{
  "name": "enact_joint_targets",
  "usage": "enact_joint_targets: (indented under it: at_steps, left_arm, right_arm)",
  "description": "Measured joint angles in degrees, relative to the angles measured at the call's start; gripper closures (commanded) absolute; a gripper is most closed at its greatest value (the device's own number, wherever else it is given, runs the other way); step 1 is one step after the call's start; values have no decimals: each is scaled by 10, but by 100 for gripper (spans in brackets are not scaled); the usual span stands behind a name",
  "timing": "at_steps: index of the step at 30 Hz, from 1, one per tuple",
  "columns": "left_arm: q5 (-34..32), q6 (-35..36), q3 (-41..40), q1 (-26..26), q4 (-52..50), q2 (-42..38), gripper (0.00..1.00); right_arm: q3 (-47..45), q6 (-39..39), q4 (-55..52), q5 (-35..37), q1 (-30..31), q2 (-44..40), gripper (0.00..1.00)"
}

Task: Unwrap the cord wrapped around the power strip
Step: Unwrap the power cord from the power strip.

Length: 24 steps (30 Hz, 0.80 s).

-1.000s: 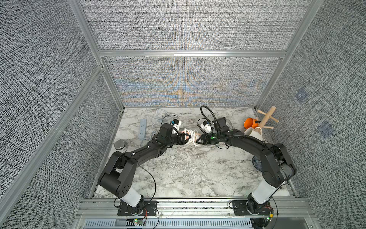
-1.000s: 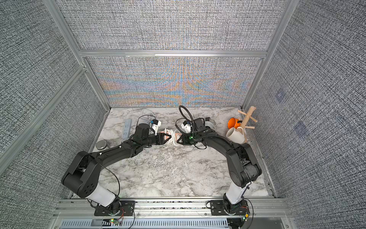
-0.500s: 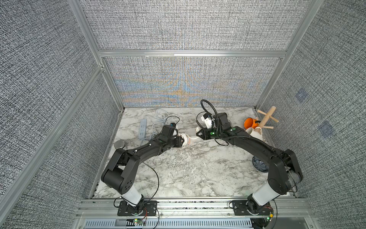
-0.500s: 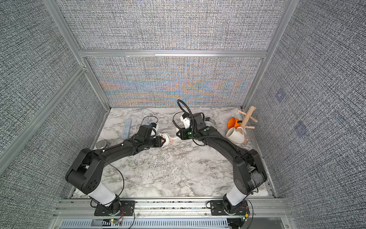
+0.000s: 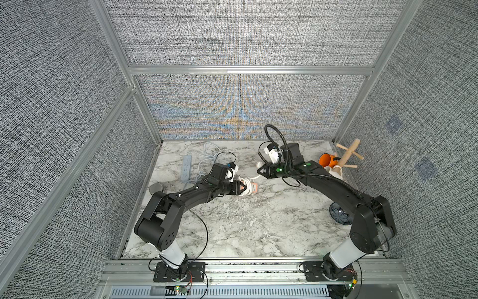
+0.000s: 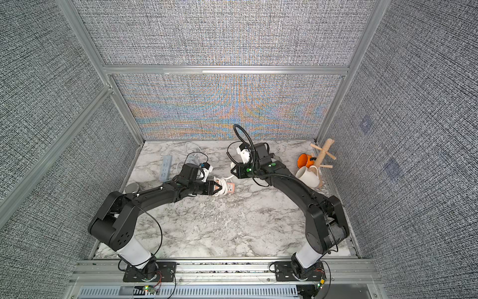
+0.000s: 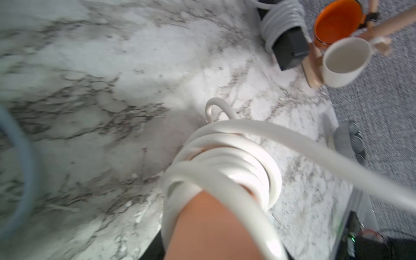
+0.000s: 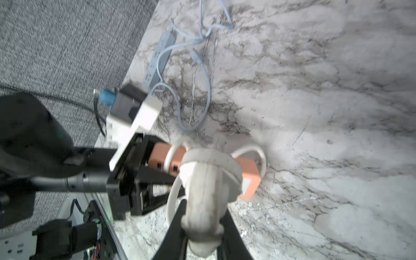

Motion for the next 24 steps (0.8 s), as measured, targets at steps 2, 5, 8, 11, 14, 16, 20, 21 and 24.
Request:
enact_joint_targets:
  at_steps: [2,5,8,11,14,16,20,21,24]
  left_arm:
    - [43,12,-17,0,10,-17,100]
    - [106,13,-45,0,49,-36,100]
    - [153,-23,-64,0,107,-39,100]
    - [183,-87,-81,1,195,-27,100]
    - [201,-180,-85,2,306,11,100]
    - [206,-248,-82,3,389,42,100]
    - [218,-363,-68,3,491,89,100]
    - [217,-385,-64,4,506,96,100]
    - [207,-419,-61,3,530,97,100]
  right_arm:
    - [21,10,1,11,-21,19,100]
    - [46,14,-1,20,-46,54,100]
    - [56,16,-12,27,-61,80,100]
    - [49,15,-17,24,-61,94,100]
    - [23,13,-16,10,-62,99,100]
    - [-1,13,-14,2,-64,102,100]
    - [-47,15,9,0,-69,96,100]
    - [-61,17,18,-1,-70,92,100]
    - [-102,27,44,-18,-74,78,87]
